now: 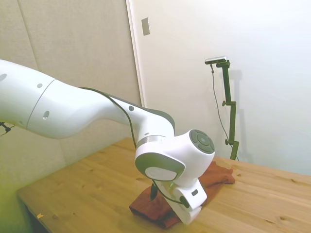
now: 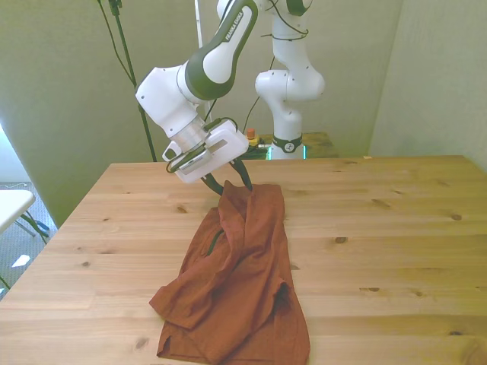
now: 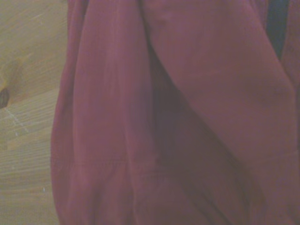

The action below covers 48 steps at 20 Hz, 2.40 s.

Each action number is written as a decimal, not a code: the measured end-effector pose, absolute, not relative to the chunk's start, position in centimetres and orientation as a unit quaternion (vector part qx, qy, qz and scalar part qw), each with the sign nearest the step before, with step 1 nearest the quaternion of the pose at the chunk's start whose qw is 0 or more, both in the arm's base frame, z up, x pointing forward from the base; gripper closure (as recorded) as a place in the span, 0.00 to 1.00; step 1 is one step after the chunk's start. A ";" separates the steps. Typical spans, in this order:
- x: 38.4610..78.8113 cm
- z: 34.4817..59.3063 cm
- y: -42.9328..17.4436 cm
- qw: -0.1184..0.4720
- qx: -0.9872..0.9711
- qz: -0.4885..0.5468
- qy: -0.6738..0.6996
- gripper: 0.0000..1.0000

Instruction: Unfold the shorts

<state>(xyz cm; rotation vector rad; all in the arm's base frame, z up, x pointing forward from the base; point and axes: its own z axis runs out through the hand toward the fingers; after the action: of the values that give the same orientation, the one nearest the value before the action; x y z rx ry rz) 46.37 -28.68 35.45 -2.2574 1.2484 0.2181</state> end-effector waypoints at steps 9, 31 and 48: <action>46.0 35.4 -29.2 0.274 -0.837 0.081 0.466 1.00; 45.4 38.8 -34.3 0.292 -0.822 0.055 0.486 1.00; 51.3 44.6 -15.8 0.236 -0.920 0.089 0.301 0.00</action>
<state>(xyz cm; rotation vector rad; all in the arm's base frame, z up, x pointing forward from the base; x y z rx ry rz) 51.30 -15.81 44.56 -2.5220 0.8263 0.2429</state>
